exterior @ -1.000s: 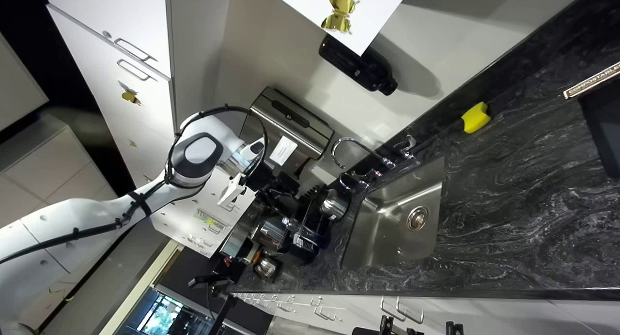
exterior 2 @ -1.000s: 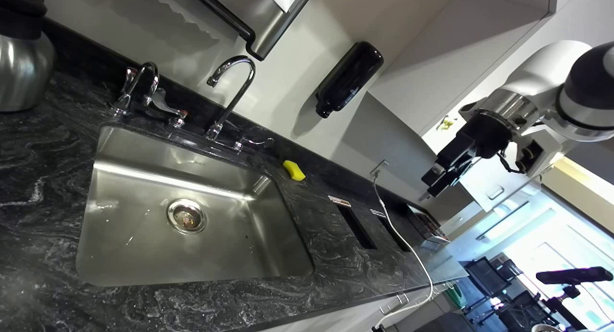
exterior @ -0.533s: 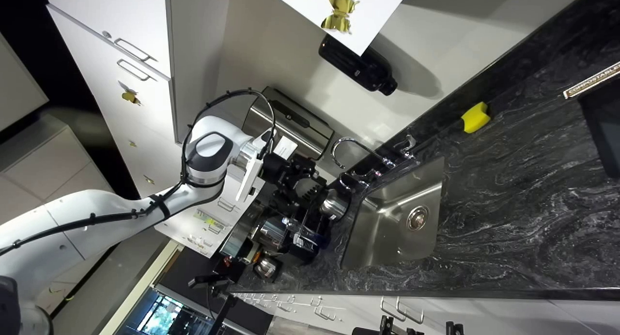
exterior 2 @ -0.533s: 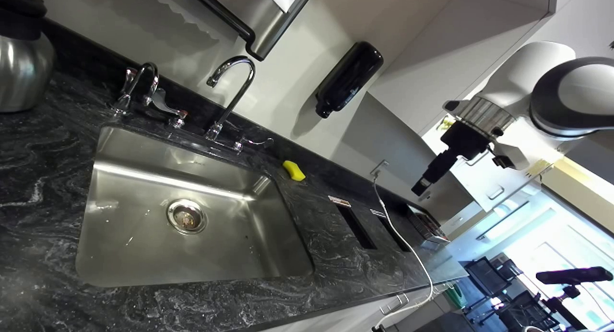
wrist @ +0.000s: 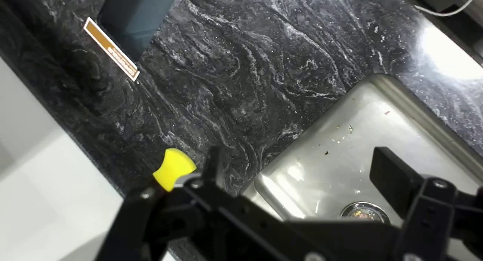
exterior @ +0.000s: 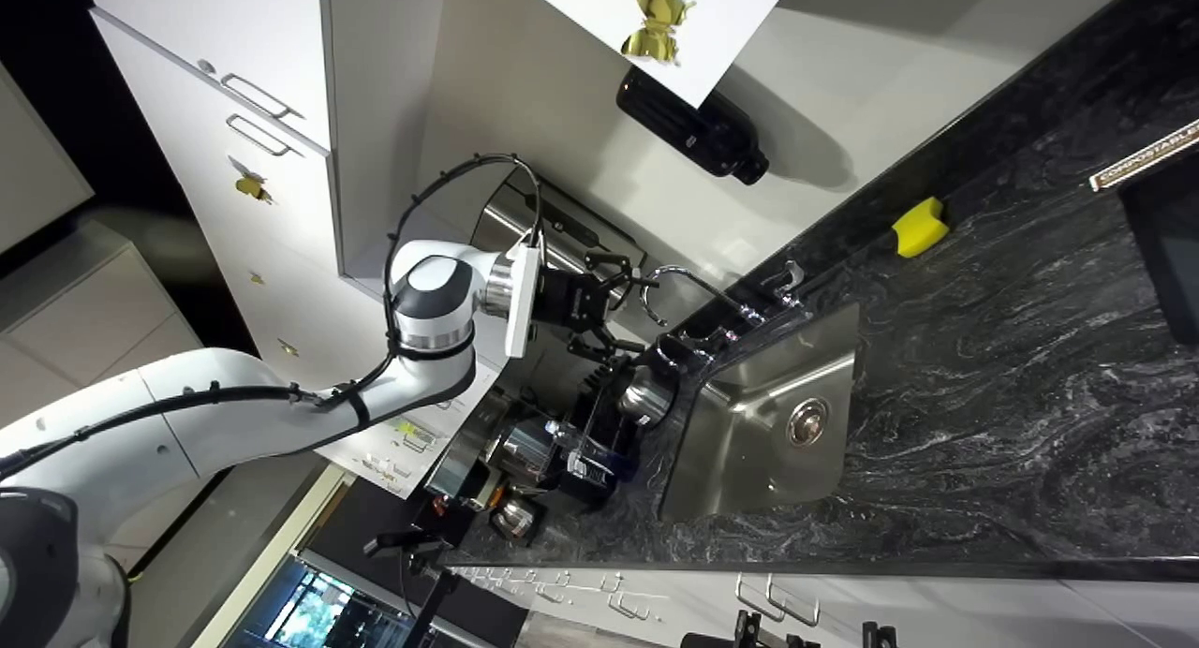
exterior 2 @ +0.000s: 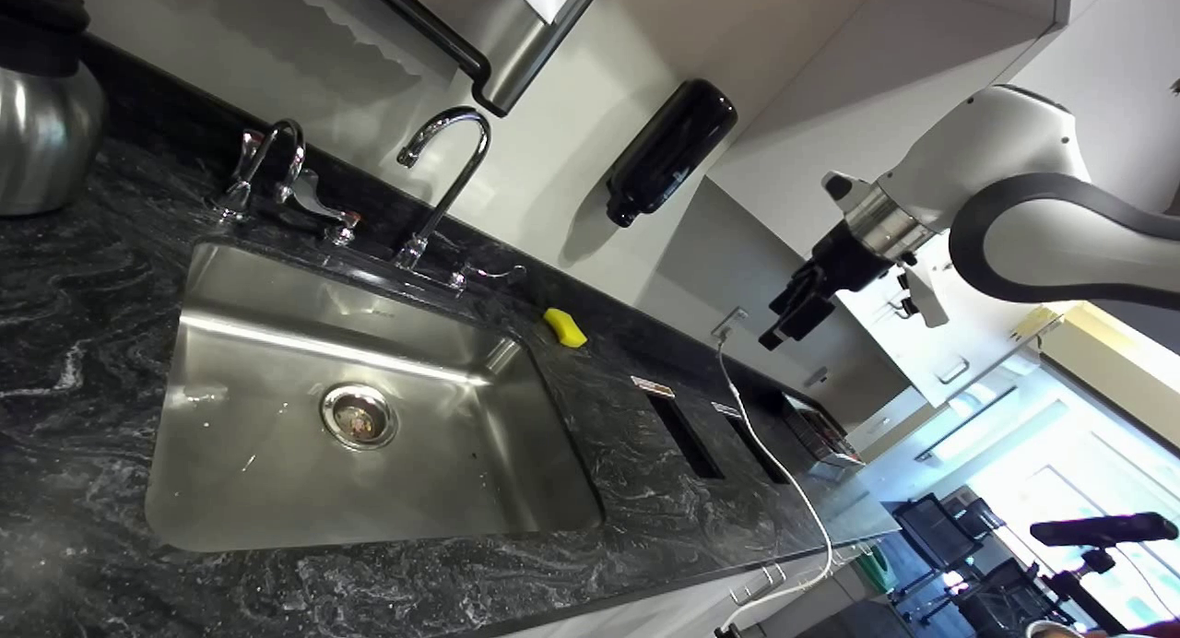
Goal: Open the right tap
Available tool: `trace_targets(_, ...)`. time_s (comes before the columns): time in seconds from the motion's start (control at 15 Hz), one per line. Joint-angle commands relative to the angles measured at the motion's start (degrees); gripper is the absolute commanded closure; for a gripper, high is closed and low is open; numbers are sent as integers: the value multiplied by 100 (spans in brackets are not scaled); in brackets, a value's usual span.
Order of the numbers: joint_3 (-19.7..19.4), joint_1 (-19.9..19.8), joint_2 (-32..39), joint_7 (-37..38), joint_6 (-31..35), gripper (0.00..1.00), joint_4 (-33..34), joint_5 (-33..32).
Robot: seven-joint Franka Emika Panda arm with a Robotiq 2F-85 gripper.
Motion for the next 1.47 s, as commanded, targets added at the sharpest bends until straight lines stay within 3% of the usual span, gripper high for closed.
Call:
trace_targets(0.0,34,-34,21,-59,17,0,8,-27)
trace_targets(0.2,33,-32,30,-106,25,0,8,-45)
trace_targets(0.67,-165,-114,720,-1079,1972,0,109,-1263)
trace_targets(0.87,-380,-130,1137,-1765,3095,0,147,-1381)
trace_targets(1.07,-635,-17,1617,-2935,4206,0,164,-772)
trace_targets(1.13,-829,185,1768,-3414,4500,0,159,-430)
trace_targets(1.4,-916,739,2277,-5262,5147,0,132,1578)
